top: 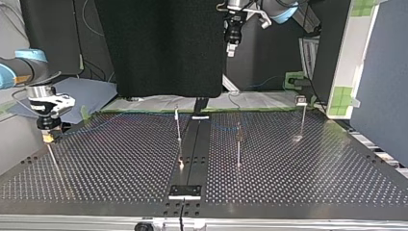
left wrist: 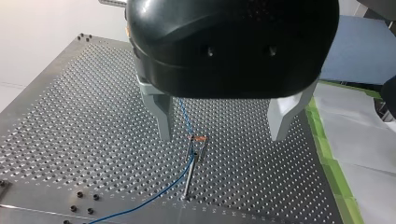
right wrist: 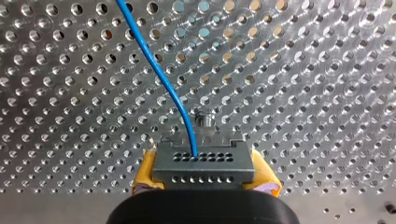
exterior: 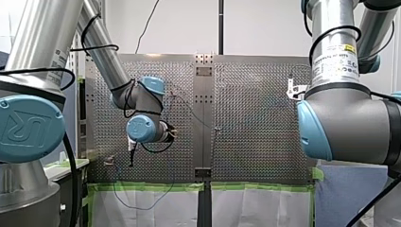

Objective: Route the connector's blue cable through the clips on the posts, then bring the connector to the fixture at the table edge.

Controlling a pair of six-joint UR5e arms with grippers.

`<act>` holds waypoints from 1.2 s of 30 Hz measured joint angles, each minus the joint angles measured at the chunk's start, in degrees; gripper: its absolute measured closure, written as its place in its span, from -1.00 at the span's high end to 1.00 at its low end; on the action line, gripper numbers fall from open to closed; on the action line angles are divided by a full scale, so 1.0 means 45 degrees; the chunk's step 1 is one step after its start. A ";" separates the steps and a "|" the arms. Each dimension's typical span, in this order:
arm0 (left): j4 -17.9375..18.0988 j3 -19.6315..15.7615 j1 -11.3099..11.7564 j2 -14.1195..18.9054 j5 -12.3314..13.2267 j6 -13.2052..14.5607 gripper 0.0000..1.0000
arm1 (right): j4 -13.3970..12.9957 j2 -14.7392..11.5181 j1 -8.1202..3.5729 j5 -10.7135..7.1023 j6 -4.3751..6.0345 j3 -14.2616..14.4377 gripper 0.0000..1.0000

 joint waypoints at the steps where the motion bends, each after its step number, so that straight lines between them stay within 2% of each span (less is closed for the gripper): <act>1: -0.0003 0.0000 0.0000 -0.0001 0.0000 0.0000 1.00 | -0.0008 0.0006 -0.0008 -0.0016 0.0001 -0.0006 -1.00; 15: -0.0011 0.0041 0.0000 -0.0001 -0.0001 0.0000 1.00 | -0.0056 0.0086 -0.0115 -0.0152 -0.0012 -0.0079 -1.00; 26: -0.0011 0.0076 -0.0001 -0.0002 0.0000 0.0001 1.00 | -0.0147 0.0131 -0.0046 -0.0397 -0.0030 -0.0133 -1.00; 36: -0.0011 0.0078 0.0000 -0.0003 0.0000 0.0005 1.00 | -0.0204 0.0153 -0.0029 -0.0441 -0.0010 -0.0159 -1.00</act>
